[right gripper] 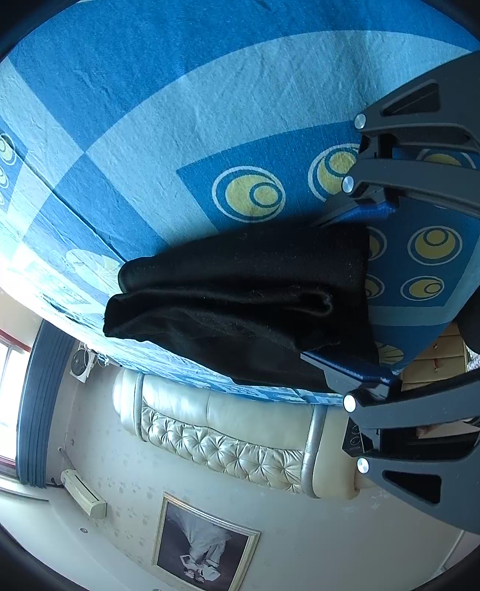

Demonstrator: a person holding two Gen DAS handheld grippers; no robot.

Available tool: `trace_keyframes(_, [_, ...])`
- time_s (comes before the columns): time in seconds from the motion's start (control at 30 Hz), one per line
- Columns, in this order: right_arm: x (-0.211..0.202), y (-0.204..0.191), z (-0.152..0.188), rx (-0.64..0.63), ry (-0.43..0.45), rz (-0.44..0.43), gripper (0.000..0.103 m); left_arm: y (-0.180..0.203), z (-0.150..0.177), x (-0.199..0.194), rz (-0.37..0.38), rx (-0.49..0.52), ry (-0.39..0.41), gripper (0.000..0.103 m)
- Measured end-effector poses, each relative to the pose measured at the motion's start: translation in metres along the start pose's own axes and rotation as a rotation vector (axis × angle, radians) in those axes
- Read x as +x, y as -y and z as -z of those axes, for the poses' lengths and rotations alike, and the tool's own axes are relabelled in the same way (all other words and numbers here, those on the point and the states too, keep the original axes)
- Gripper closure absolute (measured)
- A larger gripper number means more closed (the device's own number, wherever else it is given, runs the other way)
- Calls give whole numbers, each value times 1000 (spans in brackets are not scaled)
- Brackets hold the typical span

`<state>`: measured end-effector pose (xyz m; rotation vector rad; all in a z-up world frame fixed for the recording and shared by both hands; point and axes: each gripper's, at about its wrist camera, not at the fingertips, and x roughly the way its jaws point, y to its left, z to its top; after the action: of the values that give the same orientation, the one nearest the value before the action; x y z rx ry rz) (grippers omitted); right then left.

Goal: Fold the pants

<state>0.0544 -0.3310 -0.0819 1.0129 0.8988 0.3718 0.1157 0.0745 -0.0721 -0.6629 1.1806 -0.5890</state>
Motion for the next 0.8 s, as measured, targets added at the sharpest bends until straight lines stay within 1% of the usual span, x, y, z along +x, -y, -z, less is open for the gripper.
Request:
trace_keyframes(0.03, [-2,1,1,9,3,-15,61,0,0,-1,4,-6,3,61])
trace_keyframes(0.07, [-4,2,2,16,5,-30,65,0,0,-4,4,-3,7,63])
trace_keyframes(0.13, [-8,0,6,11,4,-39,66,4,2,-10,-5,11,14,67])
trace_keyframes(0.23, [-14,-2,14,8,-3,-39,67,7,6,-16,-22,15,15,67])
trace_keyframes(0.37, [-15,5,23,20,-10,-43,67,6,14,-20,-17,39,3,67])
trace_keyframes(0.47, [-13,15,23,44,-8,-59,67,0,16,-18,-10,36,6,66])
trace_keyframes(0.6, [-11,15,22,45,-12,-66,67,0,15,-16,-16,61,15,65])
trace_keyframes(0.8, [-12,16,22,40,-11,-72,67,-2,19,-19,-5,59,17,65])
